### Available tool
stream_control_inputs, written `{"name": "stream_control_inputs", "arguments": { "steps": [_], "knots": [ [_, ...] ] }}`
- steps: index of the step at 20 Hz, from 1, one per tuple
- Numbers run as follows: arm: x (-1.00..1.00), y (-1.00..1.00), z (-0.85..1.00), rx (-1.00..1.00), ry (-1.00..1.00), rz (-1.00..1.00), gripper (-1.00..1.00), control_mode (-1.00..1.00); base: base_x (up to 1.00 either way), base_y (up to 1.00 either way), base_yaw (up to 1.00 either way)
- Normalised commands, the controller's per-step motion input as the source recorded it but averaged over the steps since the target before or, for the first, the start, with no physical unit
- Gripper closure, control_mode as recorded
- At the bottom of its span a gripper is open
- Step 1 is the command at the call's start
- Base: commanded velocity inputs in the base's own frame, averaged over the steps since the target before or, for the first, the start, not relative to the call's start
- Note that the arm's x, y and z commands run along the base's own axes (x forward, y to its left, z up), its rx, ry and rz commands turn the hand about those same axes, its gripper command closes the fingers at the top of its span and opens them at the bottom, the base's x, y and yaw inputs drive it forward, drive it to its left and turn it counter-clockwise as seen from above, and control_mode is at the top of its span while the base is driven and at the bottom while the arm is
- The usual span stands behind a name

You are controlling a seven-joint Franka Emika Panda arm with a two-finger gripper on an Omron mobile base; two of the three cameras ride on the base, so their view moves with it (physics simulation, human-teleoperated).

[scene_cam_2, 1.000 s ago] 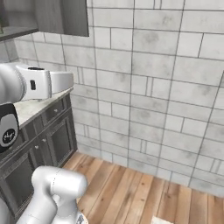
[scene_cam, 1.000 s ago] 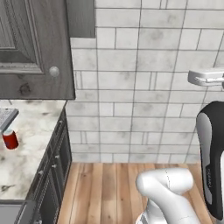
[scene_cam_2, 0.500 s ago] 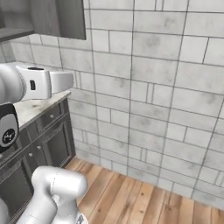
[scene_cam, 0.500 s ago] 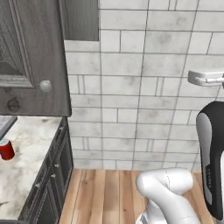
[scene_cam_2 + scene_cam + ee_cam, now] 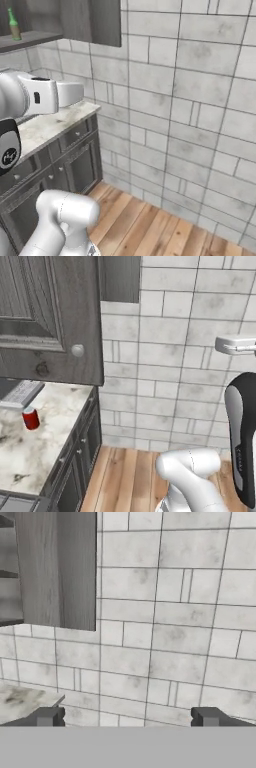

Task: Sort all alcoholic drinks to one cabinet, and non-alcoholic drinks to the other.

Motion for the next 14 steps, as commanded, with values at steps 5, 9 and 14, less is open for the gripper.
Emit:
{"name": "stream_control_inputs", "arguments": {
  "steps": [5,9,14],
  "knots": [
    [0.0,0.0,0.0,0.0,0.0,0.0,-1.0,1.0,0.33,0.24,0.3],
    [0.0,0.0,0.0,0.0,0.0,0.0,-1.0,1.0,0.41,0.05,0.28],
    [0.0,0.0,0.0,0.0,0.0,0.0,-1.0,1.0,0.58,0.0,0.25]
  ]
}}
